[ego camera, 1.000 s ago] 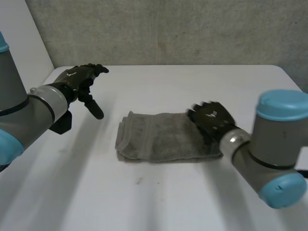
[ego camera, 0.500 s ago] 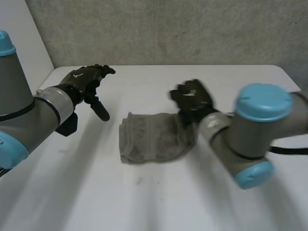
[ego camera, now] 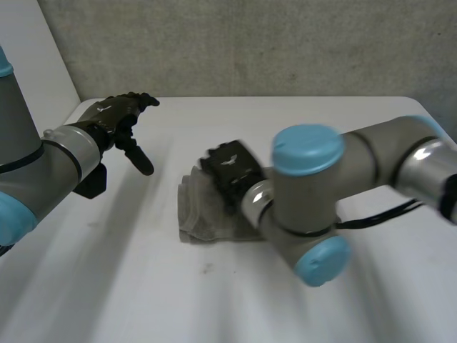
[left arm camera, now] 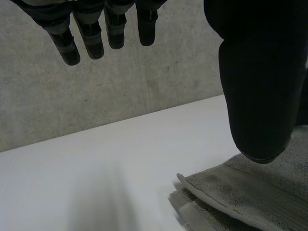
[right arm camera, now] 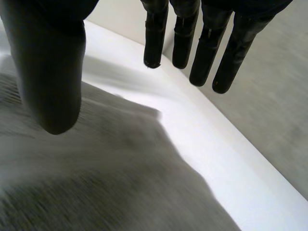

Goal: Fold the towel.

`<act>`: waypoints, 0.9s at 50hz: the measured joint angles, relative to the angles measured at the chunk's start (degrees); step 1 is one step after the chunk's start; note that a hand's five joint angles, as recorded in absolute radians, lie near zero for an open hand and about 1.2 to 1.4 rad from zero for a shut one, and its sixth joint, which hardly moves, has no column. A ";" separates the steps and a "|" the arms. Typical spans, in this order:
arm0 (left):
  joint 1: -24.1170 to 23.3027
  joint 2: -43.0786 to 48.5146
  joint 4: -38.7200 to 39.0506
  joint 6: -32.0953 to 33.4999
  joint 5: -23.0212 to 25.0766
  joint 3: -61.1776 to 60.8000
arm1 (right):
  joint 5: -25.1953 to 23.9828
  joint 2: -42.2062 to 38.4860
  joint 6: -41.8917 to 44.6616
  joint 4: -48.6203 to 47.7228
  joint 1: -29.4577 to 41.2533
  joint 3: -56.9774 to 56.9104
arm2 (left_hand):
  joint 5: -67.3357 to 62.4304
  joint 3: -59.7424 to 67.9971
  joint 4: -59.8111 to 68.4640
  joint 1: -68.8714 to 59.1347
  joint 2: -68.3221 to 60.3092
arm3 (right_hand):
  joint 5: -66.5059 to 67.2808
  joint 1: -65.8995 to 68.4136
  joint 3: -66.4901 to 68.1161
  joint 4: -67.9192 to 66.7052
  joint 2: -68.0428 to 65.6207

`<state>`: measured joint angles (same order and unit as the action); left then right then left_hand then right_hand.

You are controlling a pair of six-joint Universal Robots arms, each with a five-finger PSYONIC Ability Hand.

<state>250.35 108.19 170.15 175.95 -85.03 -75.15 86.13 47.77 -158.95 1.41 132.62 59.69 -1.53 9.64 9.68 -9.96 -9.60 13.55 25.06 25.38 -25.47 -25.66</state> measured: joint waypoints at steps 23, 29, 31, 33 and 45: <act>-0.77 0.19 0.08 0.01 0.04 -0.33 | -8.02 19.56 -2.16 -19.64 -24.41 44.15 | 0.00 0.00 0.05 0.00 0.02 | 11.38 9.60 9.04 -8.83 -7.53; -0.90 0.26 0.09 0.01 0.04 -0.40 | -9.26 17.11 1.54 -23.56 -25.23 45.60 | 0.00 0.00 0.05 0.00 0.03 | 12.30 10.45 9.87 -9.69 -8.67; -0.91 0.30 0.09 0.01 0.04 -0.42 | -9.12 16.14 2.21 -24.12 -25.21 45.61 | 0.00 0.00 0.05 0.00 0.03 | 12.46 10.62 10.05 -9.72 -8.70; -0.91 0.31 0.10 0.01 0.04 -0.44 | -8.97 15.58 2.53 -24.41 -25.20 45.57 | 0.00 0.00 0.05 0.00 0.03 | 13.86 12.31 11.71 -11.41 -10.45; -0.96 0.29 0.18 0.01 0.12 -0.75 | -7.92 13.77 2.84 -30.53 -25.96 44.50 | 0.00 0.00 0.05 0.00 0.04 | 51.39 48.36 50.88 -51.33 -46.64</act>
<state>249.39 108.49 170.33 175.96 -84.90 -75.90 78.21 61.53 -156.12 -29.12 106.66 104.19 -1.53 9.64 9.74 -9.96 -9.57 64.95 73.41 76.26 -76.80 -72.30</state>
